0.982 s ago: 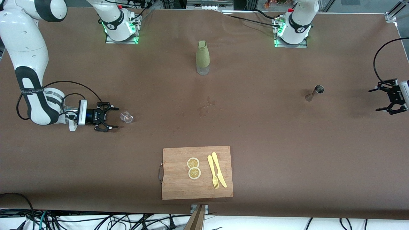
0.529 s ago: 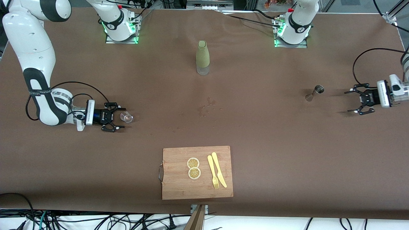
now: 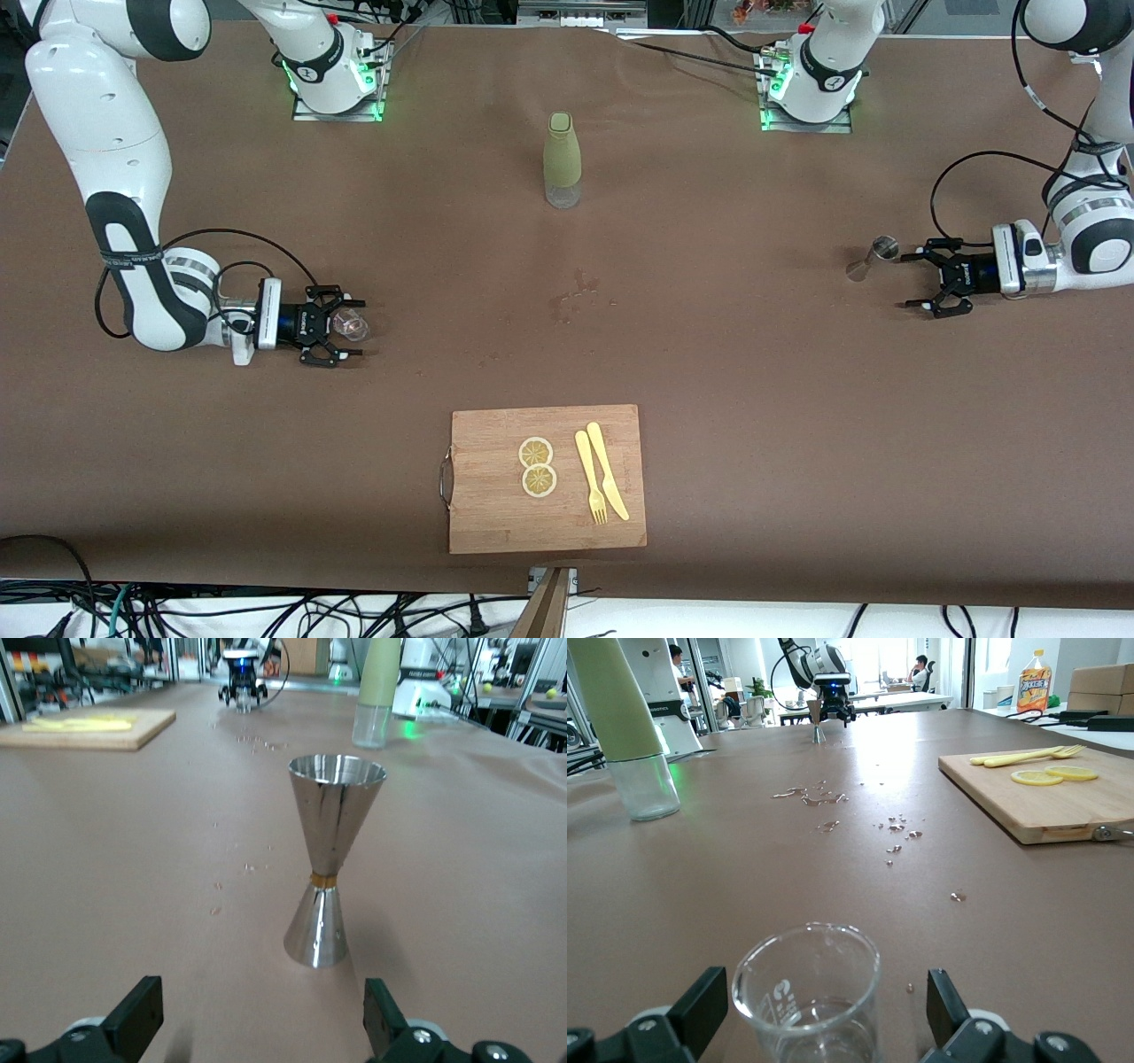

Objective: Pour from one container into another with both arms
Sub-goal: 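Grasp the beaker with the right gripper while the left gripper grasps the jigger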

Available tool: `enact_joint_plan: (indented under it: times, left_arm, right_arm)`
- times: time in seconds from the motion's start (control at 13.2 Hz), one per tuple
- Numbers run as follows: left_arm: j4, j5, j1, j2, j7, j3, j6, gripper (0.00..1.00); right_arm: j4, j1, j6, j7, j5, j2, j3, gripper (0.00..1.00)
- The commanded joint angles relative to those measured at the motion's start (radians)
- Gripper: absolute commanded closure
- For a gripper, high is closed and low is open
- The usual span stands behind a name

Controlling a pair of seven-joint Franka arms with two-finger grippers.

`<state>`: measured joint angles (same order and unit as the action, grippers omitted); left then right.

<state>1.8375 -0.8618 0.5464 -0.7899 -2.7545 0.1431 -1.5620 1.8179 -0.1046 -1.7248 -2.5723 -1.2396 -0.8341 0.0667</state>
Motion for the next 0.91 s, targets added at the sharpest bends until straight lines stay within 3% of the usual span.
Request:
enact_joint_plan:
  times: [0.0,0.15,0.23,0.3,0.38,0.53,0.6,0.83]
  left_arm:
    - [-0.018,-0.066,-0.029,-0.048,-0.242,0.023,0.066,0.0]
    - [-0.02,-0.069,-0.071,-0.08,-0.312,0.023,0.114,0.0]
    - [-0.02,-0.074,-0.086,-0.089,-0.335,0.023,0.129,0.0]
    - [-0.015,-0.074,-0.1,-0.094,-0.344,0.023,0.143,0.0]
    - [-0.011,-0.068,-0.109,-0.095,-0.346,0.023,0.157,0.0]
    - [-0.009,-0.051,-0.109,-0.092,-0.347,0.024,0.178,0.0]
    - [-0.011,-0.042,-0.109,-0.091,-0.347,0.039,0.18,0.0]
    - [-0.011,-0.013,-0.109,-0.089,-0.362,0.084,0.207,0.0]
  right_arm:
    - [0.015,0.005,-0.007,-0.023,-0.024,0.001,-0.002,0.01]
    - [0.015,0.009,-0.005,-0.023,-0.024,-0.013,-0.007,0.02]
    - [0.014,0.01,-0.005,-0.023,-0.024,-0.013,-0.014,0.1]
    - [0.014,0.008,-0.005,-0.023,-0.024,-0.013,-0.016,0.29]
    - [0.014,0.008,-0.007,-0.023,-0.024,-0.013,-0.015,0.55]
    - [0.012,0.008,-0.006,-0.02,-0.024,-0.016,-0.015,0.89]
    - [0.008,0.008,-0.005,-0.014,-0.024,-0.016,-0.015,1.0]
    - [0.006,0.008,0.024,-0.005,-0.024,-0.016,-0.019,1.0]
